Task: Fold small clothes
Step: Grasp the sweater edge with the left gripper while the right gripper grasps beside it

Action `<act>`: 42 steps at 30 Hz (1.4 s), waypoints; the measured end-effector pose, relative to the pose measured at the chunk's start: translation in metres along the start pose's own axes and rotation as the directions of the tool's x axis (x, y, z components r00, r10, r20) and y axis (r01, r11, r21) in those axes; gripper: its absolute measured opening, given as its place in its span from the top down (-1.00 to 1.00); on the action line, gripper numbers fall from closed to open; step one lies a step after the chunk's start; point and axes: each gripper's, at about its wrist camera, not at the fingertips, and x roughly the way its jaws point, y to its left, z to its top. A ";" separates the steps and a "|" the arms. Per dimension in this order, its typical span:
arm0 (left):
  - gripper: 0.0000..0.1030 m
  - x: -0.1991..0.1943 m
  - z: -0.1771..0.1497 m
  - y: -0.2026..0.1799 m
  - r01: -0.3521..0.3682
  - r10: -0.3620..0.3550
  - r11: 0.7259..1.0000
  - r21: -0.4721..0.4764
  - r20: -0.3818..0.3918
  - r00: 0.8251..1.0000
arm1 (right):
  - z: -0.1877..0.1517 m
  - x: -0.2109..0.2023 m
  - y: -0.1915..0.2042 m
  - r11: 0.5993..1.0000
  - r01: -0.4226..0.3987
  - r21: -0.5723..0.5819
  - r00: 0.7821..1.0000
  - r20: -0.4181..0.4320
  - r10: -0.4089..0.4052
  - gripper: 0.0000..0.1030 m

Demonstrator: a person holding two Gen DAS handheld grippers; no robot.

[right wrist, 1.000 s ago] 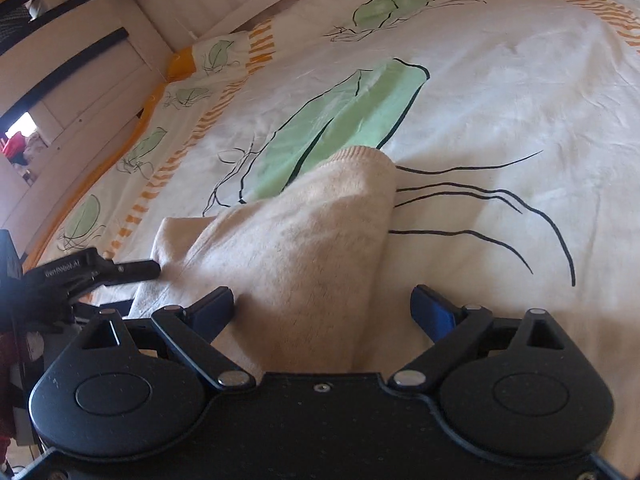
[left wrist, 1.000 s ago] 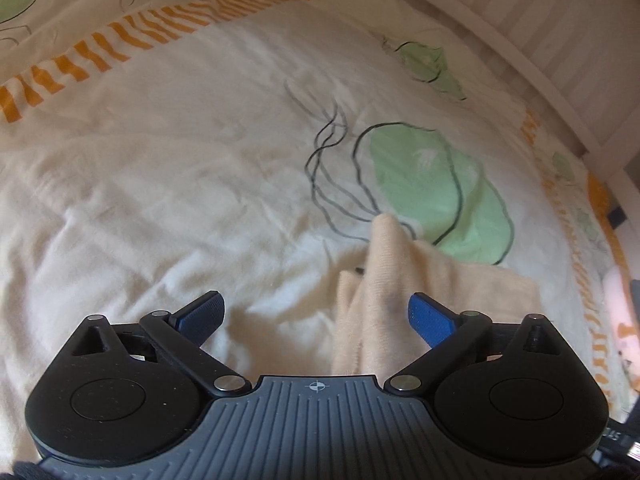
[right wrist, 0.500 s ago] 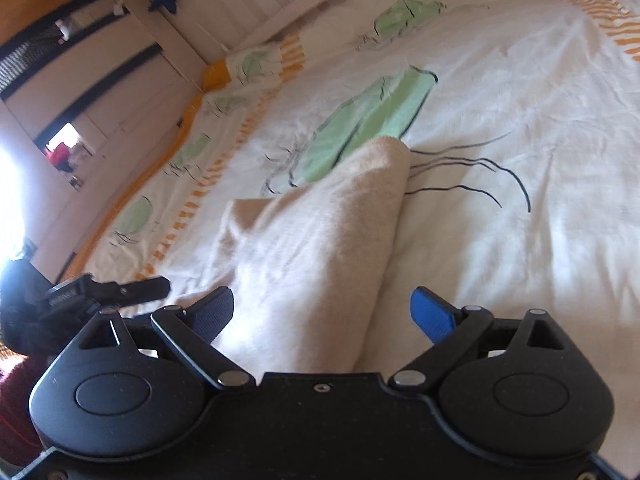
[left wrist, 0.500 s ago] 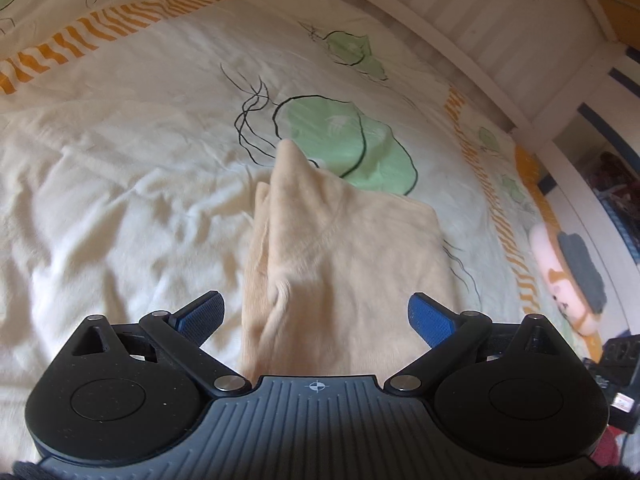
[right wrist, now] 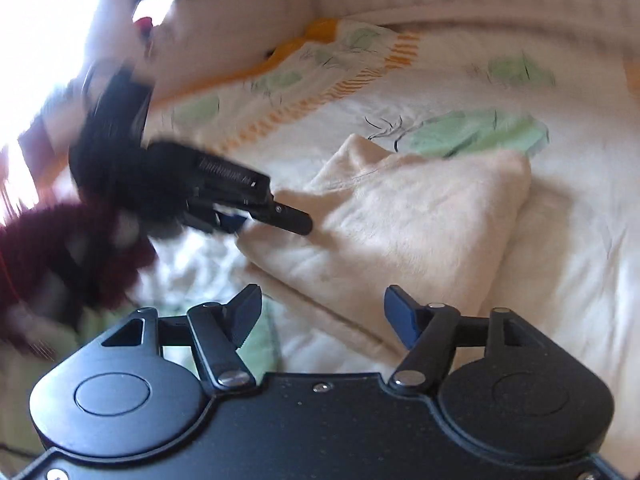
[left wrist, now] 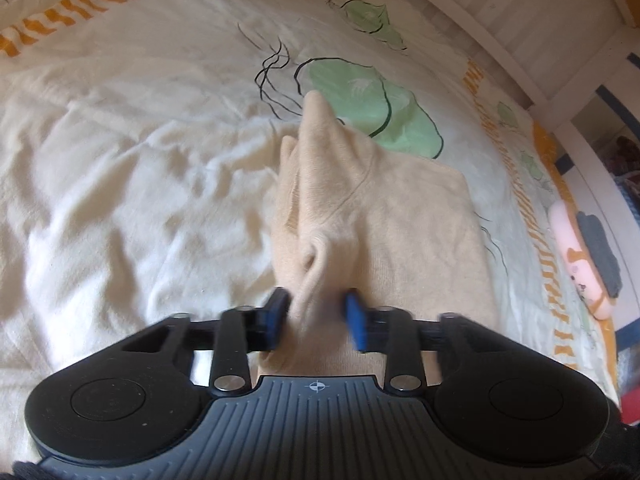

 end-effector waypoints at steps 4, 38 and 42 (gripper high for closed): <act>0.69 -0.008 0.002 0.004 0.063 -0.061 0.997 -0.037 0.041 0.997 | 0.000 0.017 0.029 0.957 0.111 -0.267 0.993 -0.006 -0.117 -0.10; 0.05 -0.023 -0.003 0.015 0.218 -0.202 0.948 -0.232 0.090 0.975 | -0.001 0.043 0.048 0.778 0.249 -0.576 0.967 0.108 -0.230 0.79; 0.05 -0.021 -0.005 0.019 0.251 -0.240 0.927 -0.277 0.072 0.968 | 0.010 0.039 0.038 0.825 0.242 -0.511 0.970 0.104 -0.219 0.79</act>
